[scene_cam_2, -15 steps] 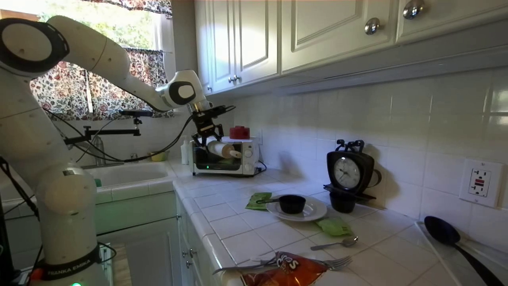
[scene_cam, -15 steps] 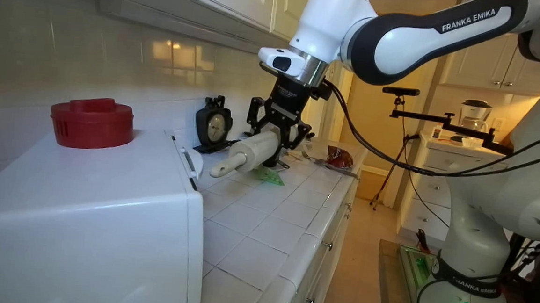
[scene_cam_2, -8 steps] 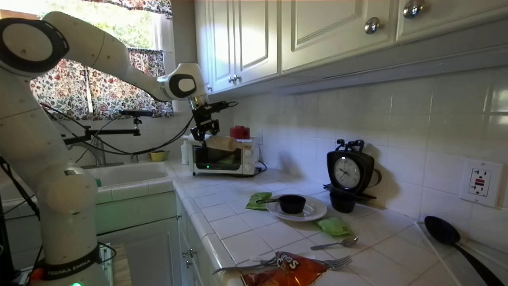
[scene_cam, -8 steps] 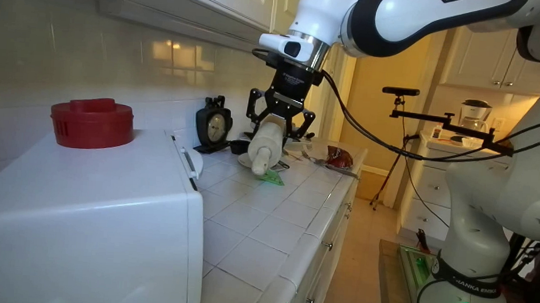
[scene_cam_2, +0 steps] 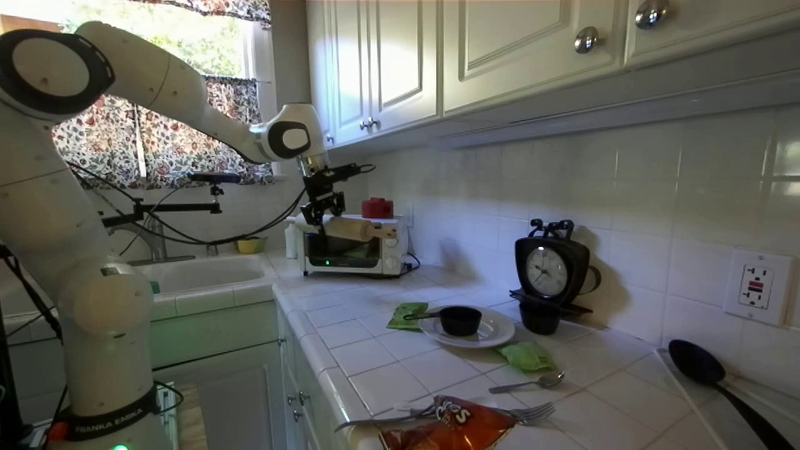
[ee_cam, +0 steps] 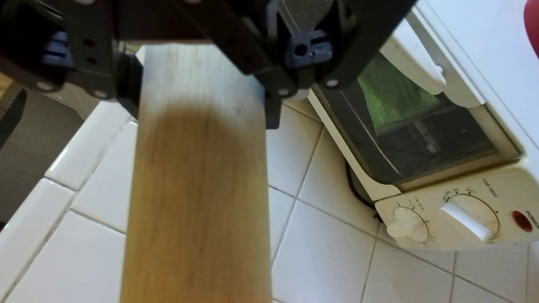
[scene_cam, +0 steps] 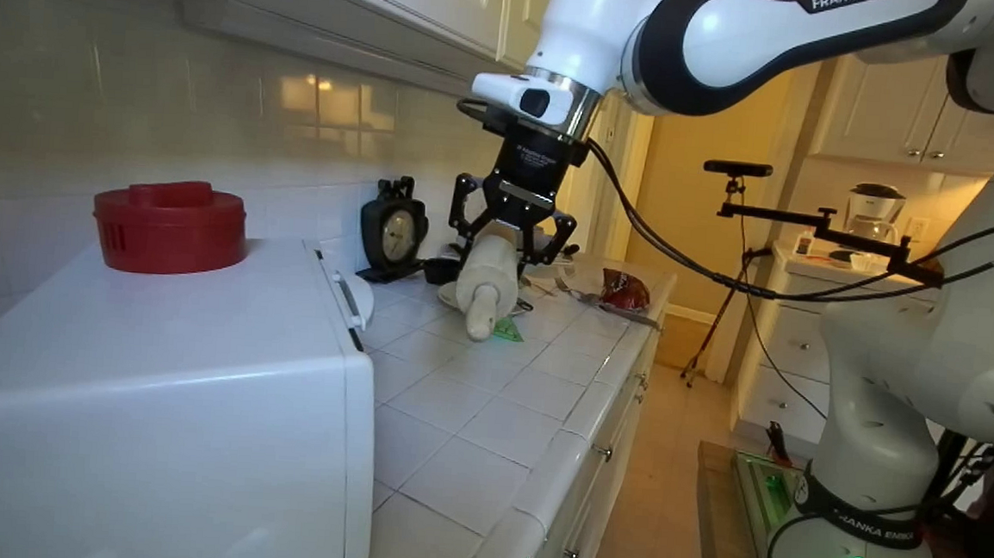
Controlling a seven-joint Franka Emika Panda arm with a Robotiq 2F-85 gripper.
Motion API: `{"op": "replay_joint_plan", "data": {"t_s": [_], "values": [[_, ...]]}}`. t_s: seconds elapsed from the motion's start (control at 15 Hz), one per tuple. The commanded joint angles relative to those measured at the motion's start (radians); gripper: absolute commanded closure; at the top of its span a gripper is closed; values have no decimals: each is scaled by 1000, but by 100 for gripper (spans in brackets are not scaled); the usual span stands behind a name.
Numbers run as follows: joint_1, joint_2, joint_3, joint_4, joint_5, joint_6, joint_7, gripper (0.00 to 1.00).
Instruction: Put the rolling pin on top of the oven then open the oven door.
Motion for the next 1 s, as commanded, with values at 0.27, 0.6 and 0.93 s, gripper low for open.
{"op": "replay_joint_plan", "data": {"t_s": [0.27,0.6,0.93], "values": [[-3,69,71,26,-25,143,-63,62],[10,93,105,52,-25,234,-113,62],[15,141,111,97,6,350,-147,62]]}}
